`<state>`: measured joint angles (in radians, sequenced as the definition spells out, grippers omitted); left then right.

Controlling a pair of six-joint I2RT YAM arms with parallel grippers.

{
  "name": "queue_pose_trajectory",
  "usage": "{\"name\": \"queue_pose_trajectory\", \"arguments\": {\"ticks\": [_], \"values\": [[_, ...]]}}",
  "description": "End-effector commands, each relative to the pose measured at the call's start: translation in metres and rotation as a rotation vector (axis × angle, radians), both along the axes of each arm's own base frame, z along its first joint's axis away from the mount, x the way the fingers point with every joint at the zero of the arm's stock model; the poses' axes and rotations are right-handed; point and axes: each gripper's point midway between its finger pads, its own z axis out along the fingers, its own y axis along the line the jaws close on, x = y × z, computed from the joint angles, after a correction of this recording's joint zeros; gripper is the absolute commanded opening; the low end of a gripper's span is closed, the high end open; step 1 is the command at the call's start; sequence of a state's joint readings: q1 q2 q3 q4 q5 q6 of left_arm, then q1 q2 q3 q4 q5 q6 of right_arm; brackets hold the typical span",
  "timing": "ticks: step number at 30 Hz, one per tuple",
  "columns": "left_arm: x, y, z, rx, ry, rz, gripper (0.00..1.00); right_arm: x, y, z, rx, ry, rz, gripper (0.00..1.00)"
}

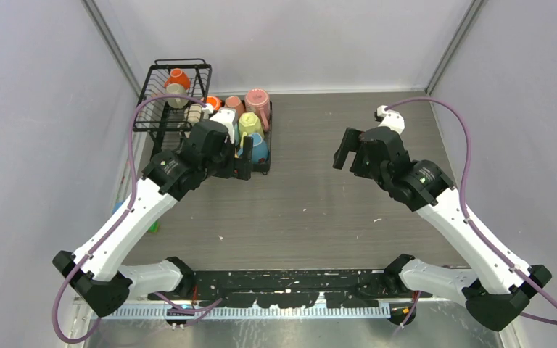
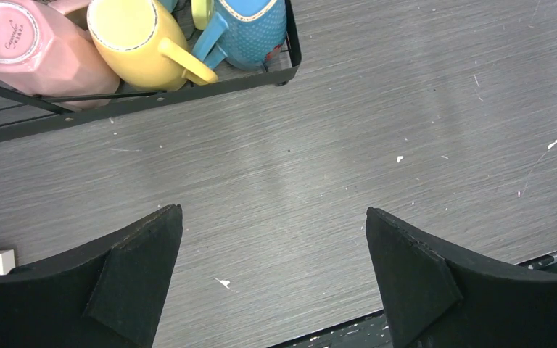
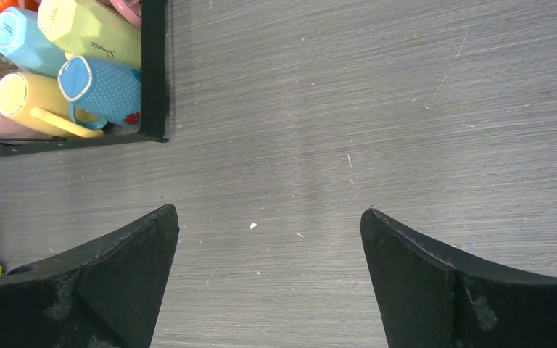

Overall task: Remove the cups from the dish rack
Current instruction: Unload the cup from the dish rack.

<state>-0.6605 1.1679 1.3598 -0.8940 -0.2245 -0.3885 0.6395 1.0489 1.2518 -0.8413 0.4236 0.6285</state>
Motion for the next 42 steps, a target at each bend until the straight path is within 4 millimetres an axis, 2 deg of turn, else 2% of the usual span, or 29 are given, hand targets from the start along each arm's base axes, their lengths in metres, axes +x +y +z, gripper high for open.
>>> {"name": "queue_pose_trajectory", "arguments": {"ticks": [1,12,21,25,28,35,42], "values": [[0.001,0.000,0.015,-0.053,-0.046,0.017,1.00,0.002,0.001,0.007,0.031,-0.031,-0.010,1.00],[-0.001,0.002,0.011,-0.048,-0.025,0.034,1.00,0.000,0.002,0.003,0.036,-0.025,-0.001,1.00],[0.014,0.015,0.008,0.000,-0.019,0.169,1.00,-0.001,0.007,-0.002,0.052,-0.011,0.018,1.00],[0.030,0.015,0.013,0.014,-0.036,0.225,1.00,-0.001,0.013,-0.005,0.073,-0.006,0.034,1.00],[0.047,0.001,0.011,0.002,-0.033,0.223,1.00,0.000,0.016,-0.009,0.079,0.002,0.042,1.00],[0.087,-0.038,-0.024,0.048,0.034,0.175,1.00,0.002,0.018,-0.010,0.077,0.001,0.043,1.00],[0.127,-0.041,-0.049,0.120,0.067,0.254,1.00,0.000,0.020,-0.013,0.083,0.011,0.052,1.00]]}}
